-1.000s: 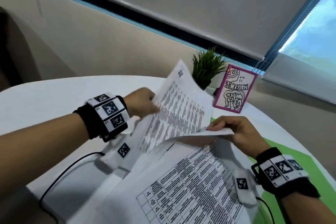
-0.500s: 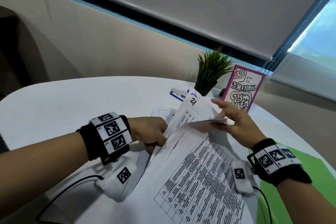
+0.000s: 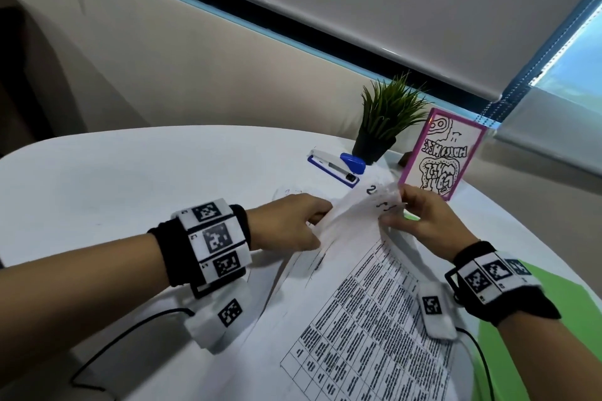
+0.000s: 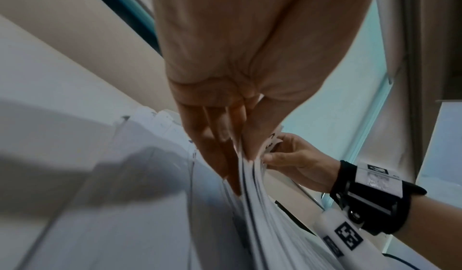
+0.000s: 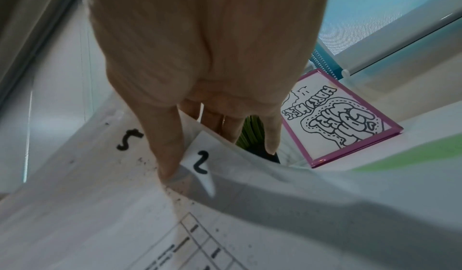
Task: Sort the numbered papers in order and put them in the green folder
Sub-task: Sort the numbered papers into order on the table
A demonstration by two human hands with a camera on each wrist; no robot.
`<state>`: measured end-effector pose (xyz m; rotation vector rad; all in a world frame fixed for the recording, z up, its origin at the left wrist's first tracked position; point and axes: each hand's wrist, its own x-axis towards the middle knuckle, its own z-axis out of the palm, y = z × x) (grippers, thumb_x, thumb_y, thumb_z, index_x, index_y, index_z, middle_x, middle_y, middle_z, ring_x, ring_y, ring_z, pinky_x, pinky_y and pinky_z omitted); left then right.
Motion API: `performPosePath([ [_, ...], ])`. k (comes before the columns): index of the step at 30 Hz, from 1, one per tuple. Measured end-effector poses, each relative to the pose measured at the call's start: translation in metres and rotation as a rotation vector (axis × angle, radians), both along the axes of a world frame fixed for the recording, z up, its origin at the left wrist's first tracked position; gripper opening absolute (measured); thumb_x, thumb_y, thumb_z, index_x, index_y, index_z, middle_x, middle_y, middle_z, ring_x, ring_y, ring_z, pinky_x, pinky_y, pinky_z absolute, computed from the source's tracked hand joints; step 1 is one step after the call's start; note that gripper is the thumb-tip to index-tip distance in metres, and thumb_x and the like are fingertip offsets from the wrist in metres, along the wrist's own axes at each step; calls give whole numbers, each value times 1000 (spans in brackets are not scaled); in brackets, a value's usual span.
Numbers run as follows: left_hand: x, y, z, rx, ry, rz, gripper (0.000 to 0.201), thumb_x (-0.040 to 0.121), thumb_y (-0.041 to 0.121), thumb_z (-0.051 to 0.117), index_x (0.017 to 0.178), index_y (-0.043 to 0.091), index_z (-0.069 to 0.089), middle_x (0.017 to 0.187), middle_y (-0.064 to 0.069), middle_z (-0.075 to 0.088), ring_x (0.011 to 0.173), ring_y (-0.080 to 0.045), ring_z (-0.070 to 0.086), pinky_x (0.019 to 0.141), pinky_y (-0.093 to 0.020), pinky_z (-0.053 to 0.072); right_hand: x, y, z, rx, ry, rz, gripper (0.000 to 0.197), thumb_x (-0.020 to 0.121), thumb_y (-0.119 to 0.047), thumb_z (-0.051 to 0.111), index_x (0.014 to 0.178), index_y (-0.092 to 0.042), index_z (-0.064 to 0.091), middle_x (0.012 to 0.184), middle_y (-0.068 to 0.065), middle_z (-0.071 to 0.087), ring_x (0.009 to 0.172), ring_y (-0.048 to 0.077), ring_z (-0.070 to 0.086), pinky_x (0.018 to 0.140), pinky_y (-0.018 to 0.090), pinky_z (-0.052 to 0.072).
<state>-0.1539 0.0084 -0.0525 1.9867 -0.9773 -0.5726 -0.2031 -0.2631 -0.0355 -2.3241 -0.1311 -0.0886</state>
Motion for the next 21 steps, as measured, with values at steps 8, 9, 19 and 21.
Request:
performPosePath([
  [8,52,0,8,295,-364,286,40,90,24,62,128,12,55,126,-4,60,111,-21,57,92,-28,44,-14,-1,15,49,43,-37,28,79,0,74,103,-15,70,95,3,76,88,17,71,82,28,55],
  [9,60,0,8,358,-377,292,44,90,21,61,132,12,52,130,-4,57,116,-22,54,93,-28,42,-15,-2,15,0,46,-20,19,80,-2,74,96,-12,72,93,2,76,86,17,71,81,27,54],
  [19,69,0,24,215,-337,278,8,75,12,76,77,19,73,76,6,71,76,-10,62,67,-22,46,-13,2,1,14,-29,34,17,78,6,73,72,-4,61,96,7,75,89,16,69,78,14,50],
  [21,68,1,26,190,-331,268,8,76,10,74,77,18,72,72,7,69,70,-8,60,64,-21,44,-13,4,2,7,-35,31,17,79,6,73,73,-5,61,98,5,75,89,13,69,79,15,50],
])
